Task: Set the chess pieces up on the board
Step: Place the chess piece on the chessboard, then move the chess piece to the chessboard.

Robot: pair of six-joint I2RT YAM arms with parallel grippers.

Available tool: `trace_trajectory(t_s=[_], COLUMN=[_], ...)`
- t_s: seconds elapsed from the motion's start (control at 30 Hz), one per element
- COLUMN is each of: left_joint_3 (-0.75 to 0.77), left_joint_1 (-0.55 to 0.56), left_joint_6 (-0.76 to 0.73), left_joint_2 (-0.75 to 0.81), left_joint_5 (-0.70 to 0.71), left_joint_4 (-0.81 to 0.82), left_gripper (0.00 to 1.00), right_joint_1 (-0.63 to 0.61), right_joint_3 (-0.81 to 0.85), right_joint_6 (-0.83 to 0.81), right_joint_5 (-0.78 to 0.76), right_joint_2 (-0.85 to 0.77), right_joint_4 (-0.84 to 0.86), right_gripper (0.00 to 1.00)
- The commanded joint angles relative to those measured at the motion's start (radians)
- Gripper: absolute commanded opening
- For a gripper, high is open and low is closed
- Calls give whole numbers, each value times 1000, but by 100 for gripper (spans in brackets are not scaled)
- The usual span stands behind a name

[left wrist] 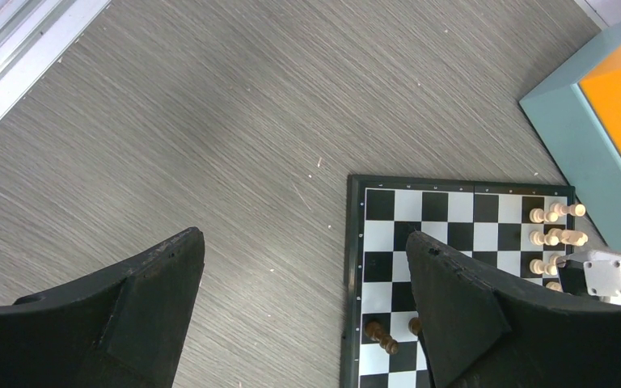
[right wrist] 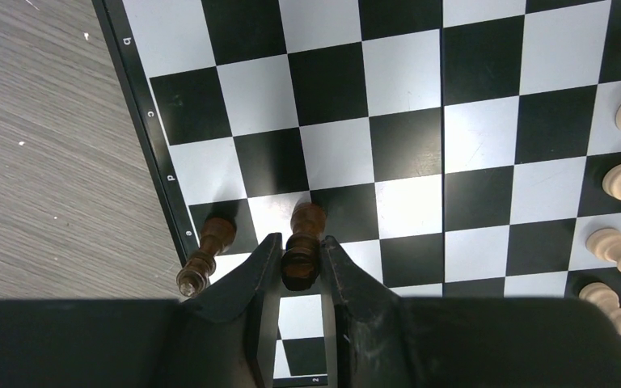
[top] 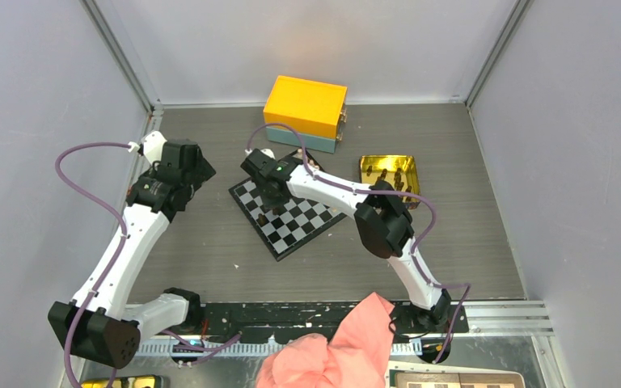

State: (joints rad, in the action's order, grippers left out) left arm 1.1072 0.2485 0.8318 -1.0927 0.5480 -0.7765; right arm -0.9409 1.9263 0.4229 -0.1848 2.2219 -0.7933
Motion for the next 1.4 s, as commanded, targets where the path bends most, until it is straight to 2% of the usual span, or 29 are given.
trace_trajectory(t_s=[0.0,0.1,0.23,0.87,1.37], left_joint_3=[1,0,1,4,39], left_joint_1=[-5,-5,-5,-5,-25], left_joint_6=[3,1,1,3,38], left_joint_2=[7,8,6,-1,16], left_joint_5=[10,11,9,7,27], left_joint_4=[25,25,28,30,-10], left_gripper=[96,96,96,96,96], right_joint_1=[-3,-4,-5,-95,-106], right_joint_3=[12,7,10,37,39], right_joint_6=[-10,-17,-32,-142,-153], right_joint_5=[1,-7,-21,-183,-117], right_joint_2=[-8,-18,-32,-119,-122], right_joint_4=[17,24,25,4,-4], right_gripper=[33,45,53,53,49])
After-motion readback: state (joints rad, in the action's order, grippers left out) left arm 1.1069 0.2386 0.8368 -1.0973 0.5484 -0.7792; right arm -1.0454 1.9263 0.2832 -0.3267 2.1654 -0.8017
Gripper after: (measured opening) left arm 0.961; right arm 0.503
